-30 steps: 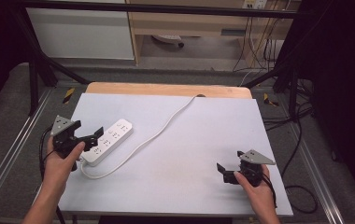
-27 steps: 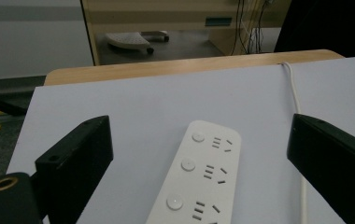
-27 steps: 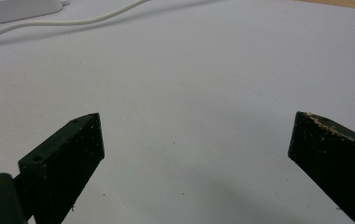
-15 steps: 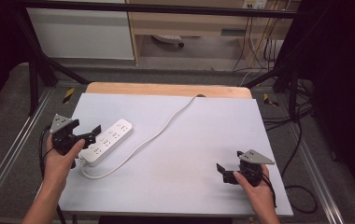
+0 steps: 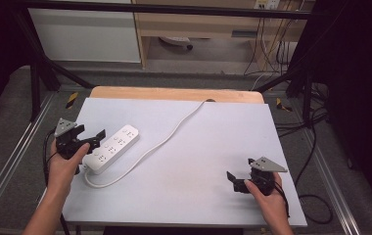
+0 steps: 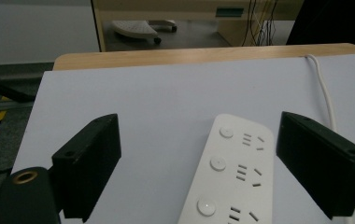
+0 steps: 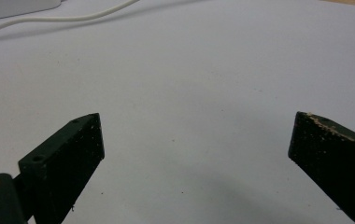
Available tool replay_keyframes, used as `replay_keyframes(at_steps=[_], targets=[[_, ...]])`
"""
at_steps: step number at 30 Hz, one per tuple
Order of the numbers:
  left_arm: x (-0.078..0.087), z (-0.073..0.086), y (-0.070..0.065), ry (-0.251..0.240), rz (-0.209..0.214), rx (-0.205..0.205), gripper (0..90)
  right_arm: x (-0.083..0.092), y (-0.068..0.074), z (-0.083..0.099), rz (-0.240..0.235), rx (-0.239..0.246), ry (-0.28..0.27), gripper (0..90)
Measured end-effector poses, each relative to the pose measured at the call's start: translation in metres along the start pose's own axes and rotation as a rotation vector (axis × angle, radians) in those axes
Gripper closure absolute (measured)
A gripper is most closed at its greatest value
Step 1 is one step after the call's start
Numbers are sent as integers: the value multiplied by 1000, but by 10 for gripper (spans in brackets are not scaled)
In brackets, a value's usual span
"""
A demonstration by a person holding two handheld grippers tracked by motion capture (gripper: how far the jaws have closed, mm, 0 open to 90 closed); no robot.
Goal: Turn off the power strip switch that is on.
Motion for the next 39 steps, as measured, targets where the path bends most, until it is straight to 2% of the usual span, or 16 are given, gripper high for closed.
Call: replay_keyframes(at_steps=[5, 7, 8, 13, 21, 31, 39], targets=[[-2, 3, 3, 15, -9, -8, 255, 0, 0, 0, -1, -2, 4, 39], [-3, 4, 3, 24, -12, -11, 267, 0, 0, 0, -1, -2, 4, 38], [-4, 6, 3, 36, -6, -21, 333, 0, 0, 1, -1, 1, 5, 38], [-5, 8, 3, 51, -7, -35, 415, -1, 0, 1, 0, 0, 7, 38], [-6, 15, 2, 78, 14, -31, 573, -1, -1, 1, 0, -4, 8, 38], [-8, 20, 3, 94, 12, -34, 733, -1, -1, 1, 0, -1, 8, 39], [-11, 25, 5, 118, 30, -26, 824, -1, 0, 1, -1, 2, 10, 39]])
Point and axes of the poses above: each handheld gripper's, and its own axes: x roughly backward along the jaws, z roughly out of its underside, y roughly to its left, the point moved 7 cm from there along -x, roughly forward along the jaws, and after that the axes turned 3 degrees about -y, right-handed, at the moved point
